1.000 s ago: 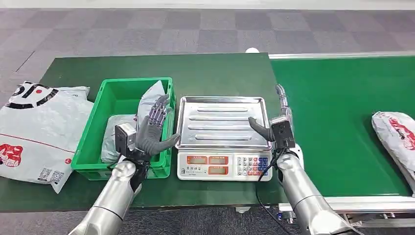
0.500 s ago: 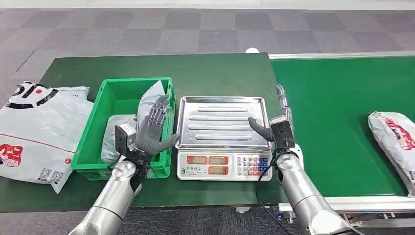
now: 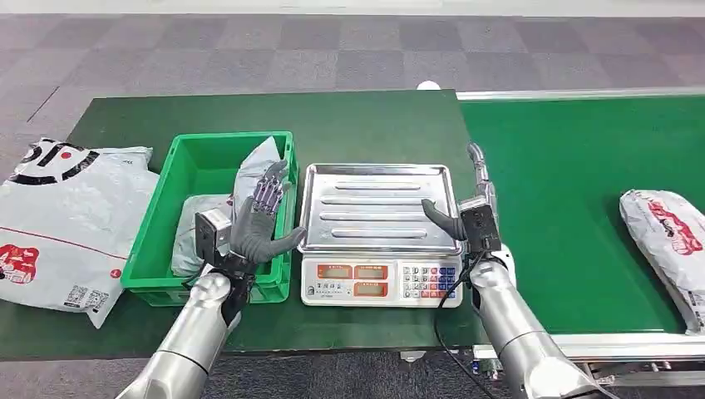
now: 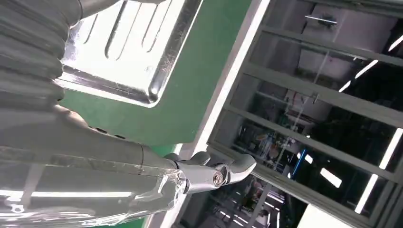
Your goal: Moved the parcel from conveyor to table for the left to box.
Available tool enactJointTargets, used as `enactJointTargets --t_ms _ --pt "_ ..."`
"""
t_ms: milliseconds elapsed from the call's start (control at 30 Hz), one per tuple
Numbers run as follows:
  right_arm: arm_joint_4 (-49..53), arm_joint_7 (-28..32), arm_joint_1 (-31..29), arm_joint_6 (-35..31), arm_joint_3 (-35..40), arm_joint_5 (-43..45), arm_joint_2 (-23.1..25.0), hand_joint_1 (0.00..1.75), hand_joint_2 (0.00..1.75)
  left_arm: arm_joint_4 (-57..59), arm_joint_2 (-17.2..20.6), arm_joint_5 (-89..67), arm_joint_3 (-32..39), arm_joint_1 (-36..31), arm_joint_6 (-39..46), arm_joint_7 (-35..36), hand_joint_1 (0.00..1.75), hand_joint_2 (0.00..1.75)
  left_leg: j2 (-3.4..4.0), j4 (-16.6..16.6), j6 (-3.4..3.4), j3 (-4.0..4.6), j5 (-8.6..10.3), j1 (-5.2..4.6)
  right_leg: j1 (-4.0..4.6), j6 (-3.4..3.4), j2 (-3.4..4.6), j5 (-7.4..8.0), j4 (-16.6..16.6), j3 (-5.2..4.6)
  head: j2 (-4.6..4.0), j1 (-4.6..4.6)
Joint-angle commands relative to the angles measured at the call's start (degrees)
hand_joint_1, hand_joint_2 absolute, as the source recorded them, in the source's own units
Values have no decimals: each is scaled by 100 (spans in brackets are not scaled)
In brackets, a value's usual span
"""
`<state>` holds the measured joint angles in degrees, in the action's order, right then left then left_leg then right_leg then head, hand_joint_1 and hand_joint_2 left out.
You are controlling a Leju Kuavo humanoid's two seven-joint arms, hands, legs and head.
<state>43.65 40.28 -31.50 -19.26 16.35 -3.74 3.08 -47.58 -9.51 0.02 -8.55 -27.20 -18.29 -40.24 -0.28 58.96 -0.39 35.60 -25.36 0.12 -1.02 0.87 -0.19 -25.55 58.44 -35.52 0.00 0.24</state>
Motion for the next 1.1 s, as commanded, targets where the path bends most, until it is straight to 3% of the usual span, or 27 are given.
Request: enactJointTargets --t_ms 33,933,1000,1033,1067,1100 --pt "-334 -28 -235 7 217 31 -133 0 175 291 51 6 126 -178 9 24 0 175 4 -7 -1 -14 -1 4 5 -5 3 1 -12 16 0 0" --pt "-405 -28 -273 27 94 157 -120 0 175 343 29 14 153 -226 38 24 0 175 3 -9 -1 -15 0 5 6 -6 2 2 -13 17 0 0" --pt "-607 -28 -344 126 -139 395 -91 0 175 333 22 24 167 -217 35 24 0 175 2 -4 -1 -9 -1 2 3 -5 1 0 -5 9 0 0" --pt "113 -28 -71 -594 -859 835 -82 0 175 308 26 35 233 -165 143 24 0 175 1 -6 -1 -12 -1 4 5 -5 0 0 -10 15 0 0" --pt "266 -28 112 -837 -1774 1081 -809 0 175 189 90 42 260 -46 98 24 0 175 3 -15 -2 -22 1 6 7 -8 1 3 -20 25 0 0" --pt "197 -28 337 -810 -2423 1063 -1239 0 175 19 149 45 328 107 104 24 0 175 -33 -9 2 -8 5 1 2 -2 -34 -5 -12 22 0 0"
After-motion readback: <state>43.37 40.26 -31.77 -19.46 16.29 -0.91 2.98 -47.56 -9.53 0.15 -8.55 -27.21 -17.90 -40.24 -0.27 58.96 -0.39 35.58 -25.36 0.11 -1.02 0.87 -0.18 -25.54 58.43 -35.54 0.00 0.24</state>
